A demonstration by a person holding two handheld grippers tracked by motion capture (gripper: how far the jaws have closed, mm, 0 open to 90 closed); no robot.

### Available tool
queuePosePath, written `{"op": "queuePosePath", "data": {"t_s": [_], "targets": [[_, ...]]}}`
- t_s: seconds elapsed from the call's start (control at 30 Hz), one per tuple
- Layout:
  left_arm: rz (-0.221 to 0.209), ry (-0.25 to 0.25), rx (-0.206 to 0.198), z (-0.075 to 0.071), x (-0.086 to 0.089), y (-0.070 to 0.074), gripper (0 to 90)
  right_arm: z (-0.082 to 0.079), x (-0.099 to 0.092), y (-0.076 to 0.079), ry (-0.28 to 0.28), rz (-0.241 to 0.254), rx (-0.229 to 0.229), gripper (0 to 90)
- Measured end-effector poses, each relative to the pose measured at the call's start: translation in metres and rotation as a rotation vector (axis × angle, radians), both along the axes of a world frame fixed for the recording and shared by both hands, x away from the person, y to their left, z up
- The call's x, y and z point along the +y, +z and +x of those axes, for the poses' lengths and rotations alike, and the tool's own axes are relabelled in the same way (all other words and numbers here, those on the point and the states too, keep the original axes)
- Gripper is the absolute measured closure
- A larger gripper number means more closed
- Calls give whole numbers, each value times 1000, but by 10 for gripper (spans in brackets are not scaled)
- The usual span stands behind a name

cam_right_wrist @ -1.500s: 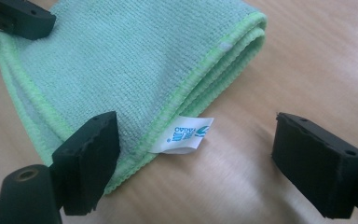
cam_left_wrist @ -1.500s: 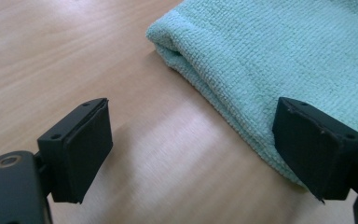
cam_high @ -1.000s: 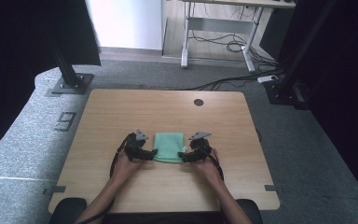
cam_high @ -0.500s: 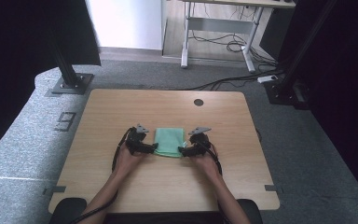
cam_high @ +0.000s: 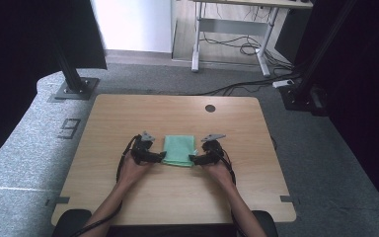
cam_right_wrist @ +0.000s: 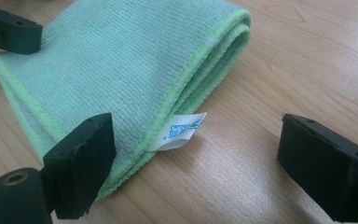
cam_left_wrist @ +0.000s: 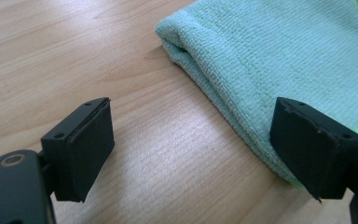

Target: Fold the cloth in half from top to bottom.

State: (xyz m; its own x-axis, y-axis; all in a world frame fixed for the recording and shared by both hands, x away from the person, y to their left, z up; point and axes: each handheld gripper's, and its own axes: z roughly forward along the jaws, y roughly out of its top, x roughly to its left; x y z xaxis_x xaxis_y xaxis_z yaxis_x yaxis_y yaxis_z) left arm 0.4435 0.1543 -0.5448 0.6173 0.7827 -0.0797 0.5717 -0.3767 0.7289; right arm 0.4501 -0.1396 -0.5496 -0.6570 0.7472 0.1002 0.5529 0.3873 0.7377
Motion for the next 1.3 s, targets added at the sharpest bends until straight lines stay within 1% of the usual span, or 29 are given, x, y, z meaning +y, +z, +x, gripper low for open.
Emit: {"op": "queuePosePath", "data": {"t_s": [0.07, 0.17, 0.3, 0.43, 0.5, 0.63, 0.8, 0.93, 1.07, 1.2, 1.3], "targets": [[-16, -1, 6, -2, 3, 1, 143, -1, -1, 3, 3, -1, -7, 112], [-24, -1, 12, -7, 7, 4, 143, -3, -1, 9, 9, -5, -11, 111], [-12, -17, 5, -15, 10, 10, 141, -8, -2, 14, 21, -3, -14, 101], [-11, -32, 1, -21, 12, 16, 138, -12, -3, 16, 27, 1, -11, 83], [-3, -36, -3, -24, 12, 18, 129, -14, -4, 17, 32, -3, -9, 72], [31, -48, -16, -31, 12, 23, 107, -18, -6, 19, 41, -15, -16, 55], [30, -58, -26, -41, 16, 29, 90, -24, -11, 23, 47, -19, -19, 40], [51, -62, -39, -49, 19, 33, 71, -31, -17, 27, 52, -24, -22, 28], [64, -61, -49, -57, 25, 34, 50, -40, -25, 30, 51, -26, -31, 23], [68, -56, -54, -65, 30, 33, 38, -49, -35, 34, 46, -21, -49, 23], [70, -50, -50, -71, 35, 31, 31, -56, -43, 36, 41, -23, -56, 23]]}}
